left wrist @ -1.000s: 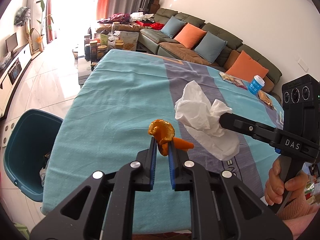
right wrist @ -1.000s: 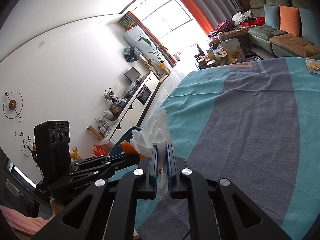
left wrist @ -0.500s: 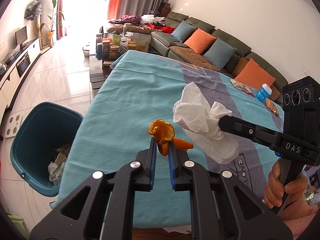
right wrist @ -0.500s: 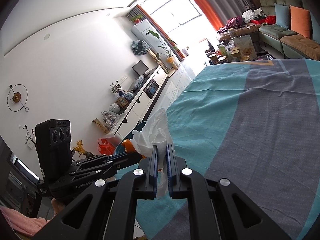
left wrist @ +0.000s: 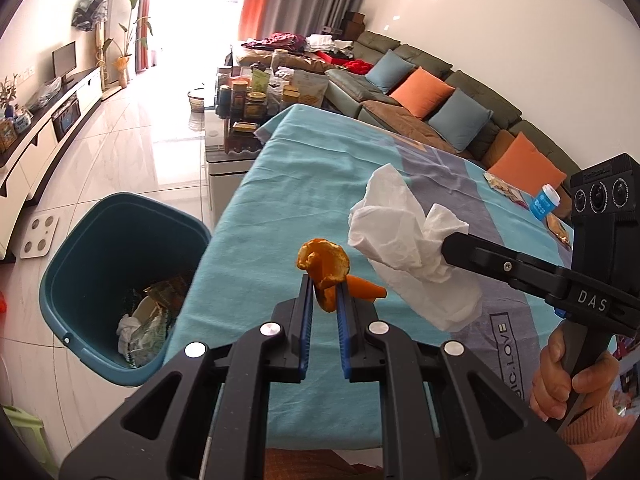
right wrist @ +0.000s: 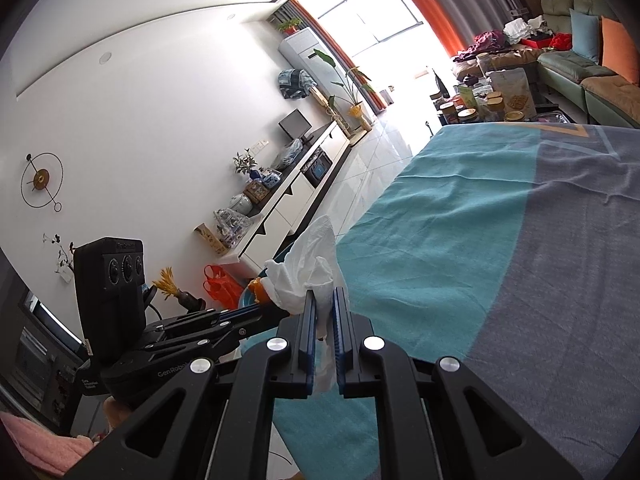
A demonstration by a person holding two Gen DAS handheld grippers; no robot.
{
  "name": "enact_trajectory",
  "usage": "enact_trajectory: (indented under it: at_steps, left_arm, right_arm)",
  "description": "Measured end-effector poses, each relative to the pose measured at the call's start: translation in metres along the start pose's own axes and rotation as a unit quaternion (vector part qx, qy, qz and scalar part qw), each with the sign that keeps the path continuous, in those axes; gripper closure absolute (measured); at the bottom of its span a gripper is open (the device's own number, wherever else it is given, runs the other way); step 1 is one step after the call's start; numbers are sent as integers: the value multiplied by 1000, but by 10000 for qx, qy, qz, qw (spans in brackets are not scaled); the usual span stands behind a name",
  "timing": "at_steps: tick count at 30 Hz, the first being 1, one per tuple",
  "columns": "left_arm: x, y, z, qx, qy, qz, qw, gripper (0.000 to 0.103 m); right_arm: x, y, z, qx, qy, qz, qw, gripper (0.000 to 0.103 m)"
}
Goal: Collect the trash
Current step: 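Carry the orange peel and white tissue over to the teal bin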
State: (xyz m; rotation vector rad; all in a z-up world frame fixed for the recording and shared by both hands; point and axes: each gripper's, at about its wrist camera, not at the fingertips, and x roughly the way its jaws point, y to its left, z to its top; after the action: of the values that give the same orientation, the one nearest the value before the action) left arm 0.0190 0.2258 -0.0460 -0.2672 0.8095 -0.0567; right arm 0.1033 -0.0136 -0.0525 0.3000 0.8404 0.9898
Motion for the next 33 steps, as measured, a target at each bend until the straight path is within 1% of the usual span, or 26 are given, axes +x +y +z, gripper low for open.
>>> enact_trajectory:
  at_steps: [15,33]
  left_arm:
    - [-12,32,0,-244,-106,279,9993,91]
    - [-27,68,1,-534,-242,621,9963,91]
  right_arm:
    - [28,17,5,-152,228,175,9995,96]
    - [59,42,12,-336,472,321,9978,96]
